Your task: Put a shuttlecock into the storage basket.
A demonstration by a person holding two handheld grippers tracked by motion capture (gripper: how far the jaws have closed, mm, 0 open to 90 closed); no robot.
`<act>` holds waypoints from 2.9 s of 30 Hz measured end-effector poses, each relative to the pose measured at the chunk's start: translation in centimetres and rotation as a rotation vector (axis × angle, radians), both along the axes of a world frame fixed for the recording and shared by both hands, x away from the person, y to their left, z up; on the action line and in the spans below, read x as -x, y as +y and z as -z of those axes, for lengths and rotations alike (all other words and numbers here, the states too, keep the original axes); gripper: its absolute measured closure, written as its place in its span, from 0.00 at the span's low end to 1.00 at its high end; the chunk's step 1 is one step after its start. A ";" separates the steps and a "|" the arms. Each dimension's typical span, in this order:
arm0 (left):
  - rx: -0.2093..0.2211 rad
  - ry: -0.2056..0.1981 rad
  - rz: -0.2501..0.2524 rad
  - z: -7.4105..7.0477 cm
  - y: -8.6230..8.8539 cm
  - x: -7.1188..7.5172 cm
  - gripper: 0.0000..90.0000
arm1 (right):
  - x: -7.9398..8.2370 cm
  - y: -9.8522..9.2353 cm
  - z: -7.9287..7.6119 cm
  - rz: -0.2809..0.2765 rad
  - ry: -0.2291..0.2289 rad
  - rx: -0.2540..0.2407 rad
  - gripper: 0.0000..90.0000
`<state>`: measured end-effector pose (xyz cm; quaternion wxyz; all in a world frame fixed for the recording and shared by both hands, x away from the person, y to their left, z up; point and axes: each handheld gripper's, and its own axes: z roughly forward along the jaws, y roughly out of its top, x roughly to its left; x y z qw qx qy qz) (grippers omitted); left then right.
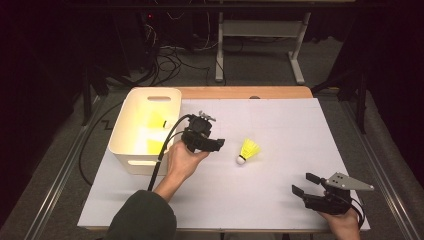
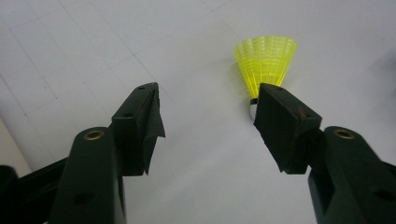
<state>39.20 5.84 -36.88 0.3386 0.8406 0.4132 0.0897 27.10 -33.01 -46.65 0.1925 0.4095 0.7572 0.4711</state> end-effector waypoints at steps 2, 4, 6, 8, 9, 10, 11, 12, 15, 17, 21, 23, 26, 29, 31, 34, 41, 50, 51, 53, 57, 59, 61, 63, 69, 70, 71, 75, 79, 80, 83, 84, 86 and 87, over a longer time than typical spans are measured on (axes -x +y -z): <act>0.004 0.002 0.001 0.2 0.1 0.1 0.46 | -0.1 0.0 0.0 -0.002 0.000 -0.002 0.30; -0.008 0.002 0.005 0.4 0.1 0.2 0.46 | -0.2 0.0 0.0 -0.004 0.002 -0.002 0.30; -0.011 0.000 0.006 0.6 0.1 0.3 0.46 | -0.1 0.0 0.0 -0.004 0.001 0.000 0.30; -0.008 0.001 0.007 0.8 0.1 0.3 0.46 | -0.1 0.0 0.0 -0.001 -0.003 0.001 0.30; -0.006 0.004 0.008 0.9 0.1 0.3 0.46 | -0.1 0.0 0.0 0.000 -0.004 0.001 0.30; -0.006 0.006 0.009 1.1 0.1 0.4 0.46 | -0.1 0.0 0.0 0.003 -0.002 0.001 0.30; -0.005 0.006 0.009 1.2 0.1 0.4 0.46 | -0.1 -0.1 0.0 0.003 -0.002 0.001 0.30; -0.006 0.008 0.008 1.2 0.1 0.5 0.46 | -0.1 0.0 0.0 0.004 -0.001 0.000 0.30; -0.008 0.005 0.008 1.3 0.2 0.6 0.46 | -0.1 0.0 0.0 -0.001 -0.001 0.003 0.30; -0.004 0.003 0.006 1.4 0.3 0.7 0.46 | -0.1 0.0 0.0 0.001 0.001 0.000 0.30; 0.004 0.001 0.006 1.6 0.5 0.9 0.46 | -0.1 0.0 0.0 0.000 0.000 0.000 0.30; 0.009 0.004 0.005 1.8 0.6 1.0 0.46 | -0.1 0.0 0.0 0.002 0.001 0.000 0.30; 0.010 0.010 0.007 2.1 0.7 1.0 0.46 | -0.1 -0.1 0.0 0.008 0.001 -0.001 0.30; 0.013 0.012 0.010 2.5 0.7 1.2 0.46 | 0.0 -0.2 0.0 0.019 -0.003 0.000 0.30; 0.019 0.012 0.009 2.9 0.6 1.5 0.46 | 0.1 -0.3 0.0 0.026 -0.006 -0.003 0.30; 0.013 0.020 0.013 3.5 0.5 1.7 0.46 | 0.1 -0.3 0.0 0.030 -0.005 -0.005 0.30; 0.016 0.018 0.017 4.3 0.6 1.8 0.46 | 0.0 -0.4 -0.2 0.063 -0.022 -0.003 0.29; 0.007 0.030 0.029 5.3 0.5 1.9 0.47 | -0.1 -0.1 -0.4 0.057 -0.026 -0.002 0.30; 0.005 0.029 0.031 5.4 0.5 2.0 0.47 | -0.2 -0.1 -0.5 0.054 -0.025 0.003 0.30; -0.003 0.028 0.032 5.6 0.5 2.0 0.47 | -0.3 0.1 -0.5 0.051 -0.021 0.004 0.30; -0.012 0.024 0.041 5.7 0.5 2.1 0.47 | -0.7 0.6 -0.6 0.036 -0.014 0.009 0.30; -0.006 0.021 0.041 5.7 0.5 2.2 0.47 | -1.0 0.9 -0.7 0.029 -0.013 0.008 0.31; -0.002 0.019 0.040 5.8 0.6 2.3 0.46 | -1.2 1.1 -0.8 0.022 -0.013 0.008 0.31; -0.004 0.022 0.042 6.0 0.6 2.4 0.46 | -1.6 1.4 -1.0 0.014 -0.018 0.008 0.32; -0.002 0.023 0.040 6.3 0.8 2.5 0.46 | -2.8 2.4 -1.4 0.002 -0.025 0.005 0.33; -0.004 0.025 0.041 6.3 0.8 2.6 0.46 | -3.0 2.6 -1.4 0.003 -0.024 0.005 0.33; -0.005 0.026 0.043 6.3 0.9 2.6 0.46 | -3.2 2.8 -1.5 0.001 -0.025 0.008 0.33; -0.018 0.026 0.049 6.5 0.9 2.6 0.46 | -4.0 3.4 -1.6 -0.005 -0.022 0.009 0.34; -0.014 0.020 0.058 6.5 0.9 2.7 0.46 | -4.8 3.9 -1.5 -0.010 -0.012 0.010 0.35; -0.013 0.020 0.057 6.5 0.9 2.6 0.46 | -5.0 4.0 -1.4 -0.010 -0.009 0.012 0.35; -0.012 0.027 0.054 6.6 0.9 2.5 0.46 | -5.4 4.3 -1.3 -0.013 -0.003 0.016 0.35; -0.011 0.027 0.054 6.6 0.9 2.5 0.46 | -5.5 4.4 -1.3 -0.013 -0.002 0.015 0.35; -0.006 0.023 0.052 6.6 0.9 2.5 0.46 | -5.8 4.5 -1.3 -0.010 0.001 0.012 0.35; -0.005 0.022 0.051 6.6 0.9 2.5 0.46 | -6.0 4.5 -1.3 -0.008 0.003 0.009 0.35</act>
